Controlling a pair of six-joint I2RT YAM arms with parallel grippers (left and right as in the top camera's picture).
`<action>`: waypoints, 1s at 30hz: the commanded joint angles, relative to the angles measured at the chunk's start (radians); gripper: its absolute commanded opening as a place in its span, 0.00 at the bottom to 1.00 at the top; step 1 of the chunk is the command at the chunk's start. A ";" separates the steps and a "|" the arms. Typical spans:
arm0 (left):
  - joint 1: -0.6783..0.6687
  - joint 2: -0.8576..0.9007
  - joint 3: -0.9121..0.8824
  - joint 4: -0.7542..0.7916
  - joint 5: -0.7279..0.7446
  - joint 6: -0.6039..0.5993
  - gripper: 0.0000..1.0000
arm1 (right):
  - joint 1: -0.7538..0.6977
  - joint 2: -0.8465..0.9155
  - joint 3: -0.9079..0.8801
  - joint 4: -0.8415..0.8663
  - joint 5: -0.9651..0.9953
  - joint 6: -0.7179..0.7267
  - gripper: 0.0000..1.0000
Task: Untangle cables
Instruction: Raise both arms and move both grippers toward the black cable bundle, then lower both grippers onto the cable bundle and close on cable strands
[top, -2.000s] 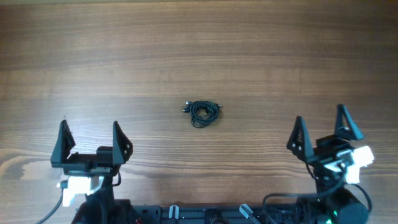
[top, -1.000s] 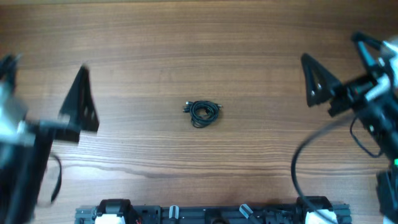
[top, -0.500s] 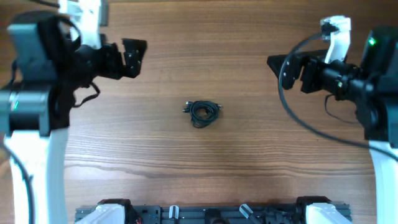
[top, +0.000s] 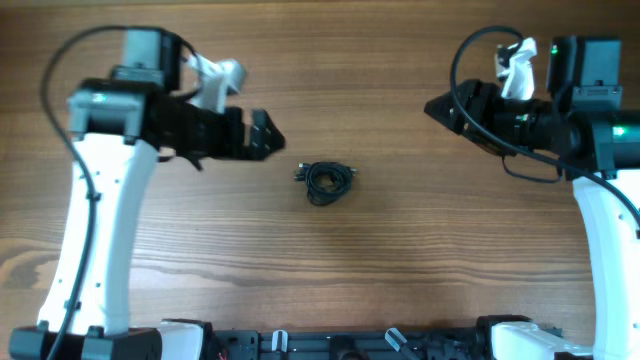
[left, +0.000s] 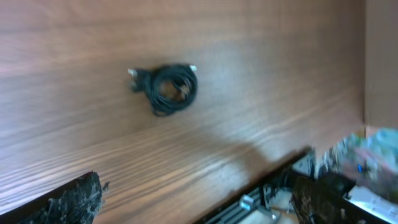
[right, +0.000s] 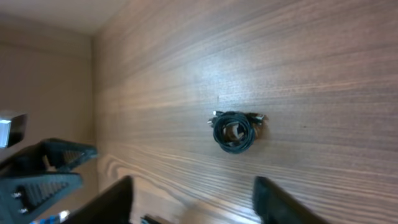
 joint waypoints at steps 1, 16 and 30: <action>-0.058 0.007 -0.123 0.081 0.026 -0.011 1.00 | 0.052 0.006 -0.023 -0.001 0.015 0.008 0.52; -0.079 0.007 -0.396 0.365 -0.016 -0.047 1.00 | 0.238 0.024 -0.100 0.000 0.104 0.031 0.72; -0.080 0.007 -0.480 0.526 -0.016 -0.087 0.16 | 0.394 0.167 -0.100 0.037 0.149 0.114 0.74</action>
